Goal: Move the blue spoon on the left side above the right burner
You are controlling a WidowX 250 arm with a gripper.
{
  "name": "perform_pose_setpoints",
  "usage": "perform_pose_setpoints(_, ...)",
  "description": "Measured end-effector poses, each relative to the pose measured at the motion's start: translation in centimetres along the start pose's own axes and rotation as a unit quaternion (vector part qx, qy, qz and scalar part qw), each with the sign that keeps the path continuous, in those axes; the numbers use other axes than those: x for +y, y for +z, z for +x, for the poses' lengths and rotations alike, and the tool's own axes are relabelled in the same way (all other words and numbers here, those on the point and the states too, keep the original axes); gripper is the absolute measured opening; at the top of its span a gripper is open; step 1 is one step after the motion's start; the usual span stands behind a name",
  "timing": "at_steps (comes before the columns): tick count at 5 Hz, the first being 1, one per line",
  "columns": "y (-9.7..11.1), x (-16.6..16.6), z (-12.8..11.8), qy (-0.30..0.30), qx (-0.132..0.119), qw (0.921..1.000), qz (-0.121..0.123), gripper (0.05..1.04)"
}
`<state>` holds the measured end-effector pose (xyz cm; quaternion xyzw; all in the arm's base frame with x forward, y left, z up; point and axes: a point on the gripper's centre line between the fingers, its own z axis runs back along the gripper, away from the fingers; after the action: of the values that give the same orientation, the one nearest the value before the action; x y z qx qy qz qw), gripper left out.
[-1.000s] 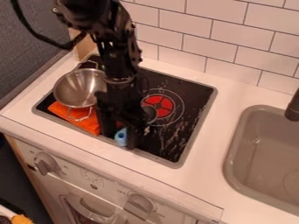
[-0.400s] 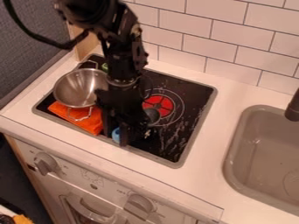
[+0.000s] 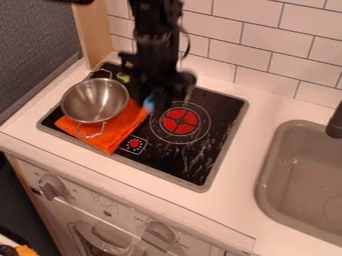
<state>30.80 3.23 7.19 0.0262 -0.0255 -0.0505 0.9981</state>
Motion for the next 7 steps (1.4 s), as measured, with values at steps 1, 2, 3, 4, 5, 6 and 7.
perform_pose_setpoints(1,-1.1,2.0,3.2,0.061,0.011,0.9980,-0.012,0.427)
perform_pose_setpoints(2,-2.2,2.6,5.5,0.083,0.016,0.9963,-0.019,0.427)
perform_pose_setpoints(3,-3.6,2.7,5.5,0.075,0.031,0.9965,-0.020,0.427)
perform_pose_setpoints(4,-4.2,2.1,4.9,0.062,0.038,0.9972,-0.016,0.521)
perform_pose_setpoints(5,-4.4,1.8,4.9,0.059,0.036,0.9975,-0.016,0.805)
perform_pose_setpoints(6,-4.7,1.7,4.9,0.056,0.030,0.9978,-0.016,1.006)
perform_pose_setpoints(7,-3.0,1.8,5.3,0.053,0.007,0.9984,-0.014,1.005)
